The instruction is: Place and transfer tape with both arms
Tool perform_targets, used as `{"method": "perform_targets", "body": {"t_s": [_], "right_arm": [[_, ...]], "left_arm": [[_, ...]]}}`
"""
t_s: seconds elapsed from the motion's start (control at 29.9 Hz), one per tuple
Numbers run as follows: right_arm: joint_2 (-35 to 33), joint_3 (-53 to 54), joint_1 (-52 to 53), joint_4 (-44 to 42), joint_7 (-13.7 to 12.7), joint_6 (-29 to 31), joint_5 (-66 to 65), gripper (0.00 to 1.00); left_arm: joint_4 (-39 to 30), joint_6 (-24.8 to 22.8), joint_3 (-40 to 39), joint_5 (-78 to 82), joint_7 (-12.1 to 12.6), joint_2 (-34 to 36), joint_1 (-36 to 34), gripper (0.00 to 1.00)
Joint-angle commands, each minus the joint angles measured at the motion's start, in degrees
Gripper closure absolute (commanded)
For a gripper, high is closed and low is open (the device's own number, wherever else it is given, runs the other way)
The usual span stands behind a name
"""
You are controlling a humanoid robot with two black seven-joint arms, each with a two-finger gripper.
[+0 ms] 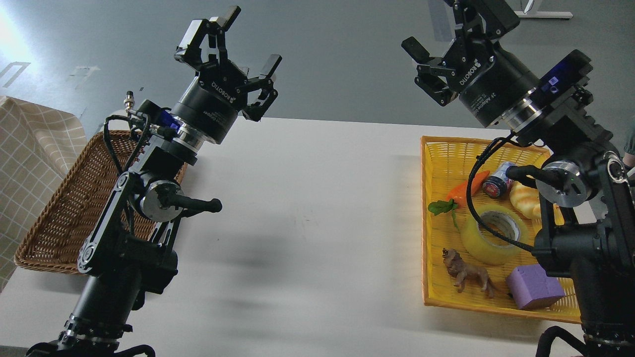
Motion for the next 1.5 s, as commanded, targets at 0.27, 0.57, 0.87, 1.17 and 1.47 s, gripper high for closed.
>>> {"method": "perform_targets", "body": {"t_s": [0.27, 0.57, 0.87, 1.17, 1.47], "right_arm": [[0.0, 0.07, -1.17, 0.02, 0.28, 0.0, -0.05, 0.0], [0.0, 0.07, -1.26, 0.02, 0.28, 0.0, -0.05, 0.0], [0.0, 0.07, -1.44, -0.06, 0.19, 0.0, -0.05, 0.0], [0.0, 0.07, -1.44, -0.06, 0.19, 0.0, -0.05, 0.0], [0.0, 0.07, -1.44, -0.06, 0.19, 0.0, -0.05, 0.0]], "left_arm": [[0.0, 0.0, 0.11, -0.26, -0.02, 0.25, 0.8, 0.02], [0.0, 0.0, 0.02, -0.26, -0.11, 0.07, 1.06, 0.02], [0.35, -0.08, 0.02, -0.35, -0.11, 0.16, 1.06, 0.02], [0.44, -0.08, 0.02, -0.35, -0.11, 0.07, 1.06, 0.02], [0.44, 0.09, -0.07, -0.35, -0.11, -0.01, 1.06, 0.02]]}}
